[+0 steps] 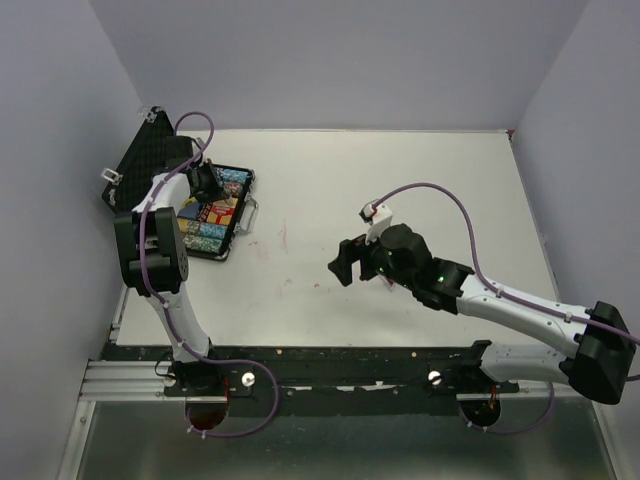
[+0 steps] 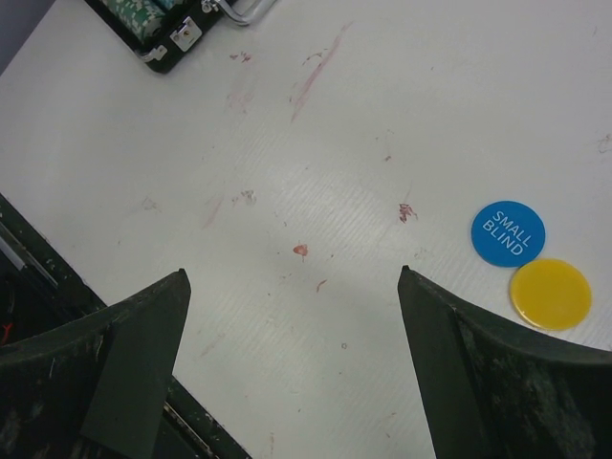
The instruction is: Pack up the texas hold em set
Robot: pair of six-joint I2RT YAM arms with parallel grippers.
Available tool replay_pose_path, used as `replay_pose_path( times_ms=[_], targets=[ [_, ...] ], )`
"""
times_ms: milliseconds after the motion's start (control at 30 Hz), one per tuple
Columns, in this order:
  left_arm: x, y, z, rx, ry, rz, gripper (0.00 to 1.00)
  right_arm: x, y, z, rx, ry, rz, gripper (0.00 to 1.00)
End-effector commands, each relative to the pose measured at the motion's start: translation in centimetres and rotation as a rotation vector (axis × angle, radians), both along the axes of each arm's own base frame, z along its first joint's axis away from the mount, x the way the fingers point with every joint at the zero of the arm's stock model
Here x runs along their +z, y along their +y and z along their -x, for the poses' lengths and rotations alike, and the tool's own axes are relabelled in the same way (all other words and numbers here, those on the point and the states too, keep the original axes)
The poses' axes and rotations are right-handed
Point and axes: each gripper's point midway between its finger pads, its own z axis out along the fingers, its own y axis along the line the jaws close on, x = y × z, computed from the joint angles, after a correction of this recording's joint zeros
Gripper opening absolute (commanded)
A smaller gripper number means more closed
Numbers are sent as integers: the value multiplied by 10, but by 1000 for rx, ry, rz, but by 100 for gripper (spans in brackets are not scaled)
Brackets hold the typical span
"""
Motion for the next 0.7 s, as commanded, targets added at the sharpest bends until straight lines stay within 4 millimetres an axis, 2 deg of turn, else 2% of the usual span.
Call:
replay_pose_path(
  times_ms=[0,500,533,567,667],
  targets=[
    [3,5,-4,-11,2,0,10,4,5,1,4,14,-5,96],
    [-4,3,1,0,61,5,43,3,4,1,-1,21,1,96],
    [-4,4,1,0,61,4,46,3,4,1,-1,21,1,96],
    [-5,2,2,-3,66,-1,55,3,4,2,2,23,1,96],
    [-5,5,2,8,78,-23,58,4,5,2,6,23,-2,96]
  ],
)
